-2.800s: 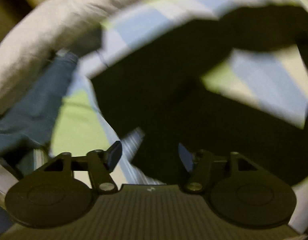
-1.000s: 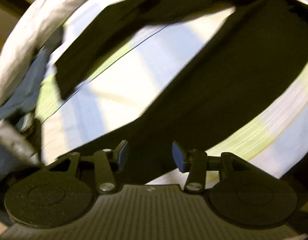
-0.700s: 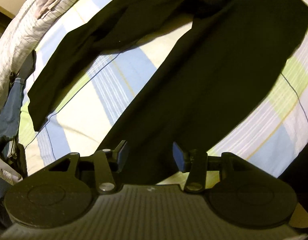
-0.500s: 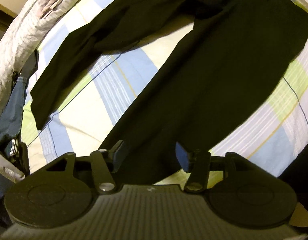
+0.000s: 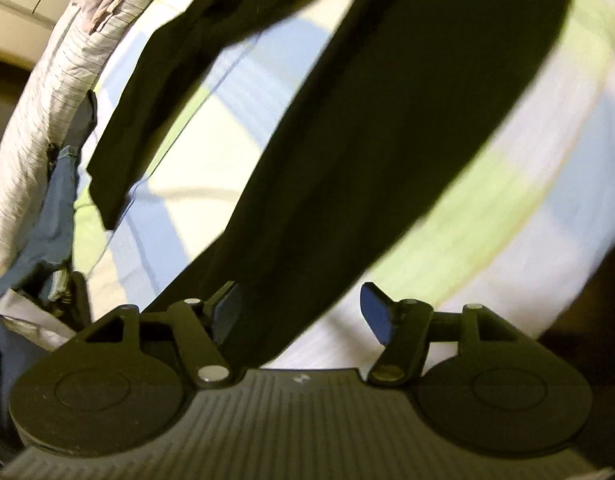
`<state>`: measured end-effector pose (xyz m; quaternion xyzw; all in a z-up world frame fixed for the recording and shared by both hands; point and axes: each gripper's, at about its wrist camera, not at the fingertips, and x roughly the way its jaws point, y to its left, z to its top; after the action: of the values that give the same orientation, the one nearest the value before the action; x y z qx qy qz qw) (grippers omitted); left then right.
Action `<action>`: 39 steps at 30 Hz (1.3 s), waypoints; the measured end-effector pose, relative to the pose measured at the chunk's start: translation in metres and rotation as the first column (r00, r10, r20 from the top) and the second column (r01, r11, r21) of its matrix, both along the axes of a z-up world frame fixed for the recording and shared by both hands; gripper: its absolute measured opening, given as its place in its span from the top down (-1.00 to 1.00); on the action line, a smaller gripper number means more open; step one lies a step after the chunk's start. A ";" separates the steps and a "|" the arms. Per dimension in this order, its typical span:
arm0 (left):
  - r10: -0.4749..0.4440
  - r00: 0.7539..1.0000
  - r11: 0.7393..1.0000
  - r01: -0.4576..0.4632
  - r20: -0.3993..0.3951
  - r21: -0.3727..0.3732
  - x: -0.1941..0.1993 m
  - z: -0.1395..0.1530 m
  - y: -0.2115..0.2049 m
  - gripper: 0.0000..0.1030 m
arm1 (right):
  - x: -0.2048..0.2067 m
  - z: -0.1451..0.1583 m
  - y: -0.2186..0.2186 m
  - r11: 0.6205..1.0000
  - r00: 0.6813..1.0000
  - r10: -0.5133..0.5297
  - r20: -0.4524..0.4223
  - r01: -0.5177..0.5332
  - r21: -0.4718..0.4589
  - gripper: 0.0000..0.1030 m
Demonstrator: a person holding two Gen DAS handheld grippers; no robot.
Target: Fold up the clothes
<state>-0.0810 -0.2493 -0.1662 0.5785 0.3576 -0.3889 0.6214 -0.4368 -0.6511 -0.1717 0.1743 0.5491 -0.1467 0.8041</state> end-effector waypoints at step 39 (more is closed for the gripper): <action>0.060 0.917 0.998 -0.060 -0.394 0.012 0.200 0.108 0.197 0.85 | 0.153 0.020 0.197 0.968 0.976 0.217 -0.001 -0.216 -0.130 -0.47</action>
<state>0.1187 -0.0522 -0.0582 0.4773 0.4928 -0.4782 0.5483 -0.2835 -0.4543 -0.1518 0.0619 0.5490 -0.0921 0.8284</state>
